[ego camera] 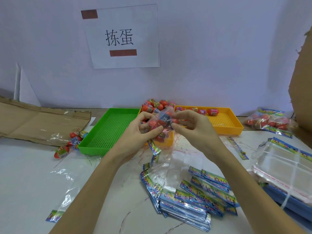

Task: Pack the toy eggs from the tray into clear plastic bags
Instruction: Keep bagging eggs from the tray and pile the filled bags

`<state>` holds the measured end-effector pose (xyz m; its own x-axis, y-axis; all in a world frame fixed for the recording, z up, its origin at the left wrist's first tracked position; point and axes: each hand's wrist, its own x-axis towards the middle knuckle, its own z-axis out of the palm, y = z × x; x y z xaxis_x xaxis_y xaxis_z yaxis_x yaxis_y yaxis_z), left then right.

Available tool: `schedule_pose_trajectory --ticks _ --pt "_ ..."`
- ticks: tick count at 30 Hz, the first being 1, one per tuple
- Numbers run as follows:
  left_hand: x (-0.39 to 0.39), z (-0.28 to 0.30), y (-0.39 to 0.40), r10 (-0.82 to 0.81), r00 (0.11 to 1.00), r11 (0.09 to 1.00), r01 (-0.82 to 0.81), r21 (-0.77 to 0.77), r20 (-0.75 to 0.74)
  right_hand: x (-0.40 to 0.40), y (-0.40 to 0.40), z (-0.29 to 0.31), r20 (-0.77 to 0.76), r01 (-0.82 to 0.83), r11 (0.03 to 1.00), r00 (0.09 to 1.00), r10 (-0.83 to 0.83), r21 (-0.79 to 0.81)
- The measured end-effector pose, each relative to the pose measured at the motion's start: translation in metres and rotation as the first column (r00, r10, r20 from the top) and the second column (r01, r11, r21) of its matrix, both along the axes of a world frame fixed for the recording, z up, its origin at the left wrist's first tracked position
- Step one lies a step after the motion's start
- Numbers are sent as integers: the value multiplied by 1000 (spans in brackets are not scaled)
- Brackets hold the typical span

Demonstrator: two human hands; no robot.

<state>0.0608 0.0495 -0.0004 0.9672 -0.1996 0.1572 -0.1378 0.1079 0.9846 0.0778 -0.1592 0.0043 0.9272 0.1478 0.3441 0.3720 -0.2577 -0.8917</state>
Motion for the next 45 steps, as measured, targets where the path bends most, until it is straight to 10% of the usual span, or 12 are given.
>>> schedule_pose_trajectory --ticks 11,22,30,35,40,43,45 --pt "2 1 -1 17 999 992 -22 -124 -40 -3 0 7 468 241 940 877 -104 -243" --pt "5 -1 1 3 995 983 -22 -180 -104 -5 -4 11 493 252 933 864 -97 -258" --pt "-1 1 -3 108 992 976 -119 184 67 -9 -2 14 534 132 935 843 68 -329" --pt "1 1 -4 86 993 994 -91 59 80 -13 7 10 568 90 901 802 187 -424" --pt "2 3 -6 167 986 967 -165 -194 -6 -13 6 10 664 320 904 746 -57 -282" --pt "3 2 -4 204 979 961 -200 -190 4 -13 6 15 502 350 933 824 -262 -89" --pt "4 -1 -4 210 978 963 -205 -174 11 -13 4 19 129 242 970 963 -238 -22"
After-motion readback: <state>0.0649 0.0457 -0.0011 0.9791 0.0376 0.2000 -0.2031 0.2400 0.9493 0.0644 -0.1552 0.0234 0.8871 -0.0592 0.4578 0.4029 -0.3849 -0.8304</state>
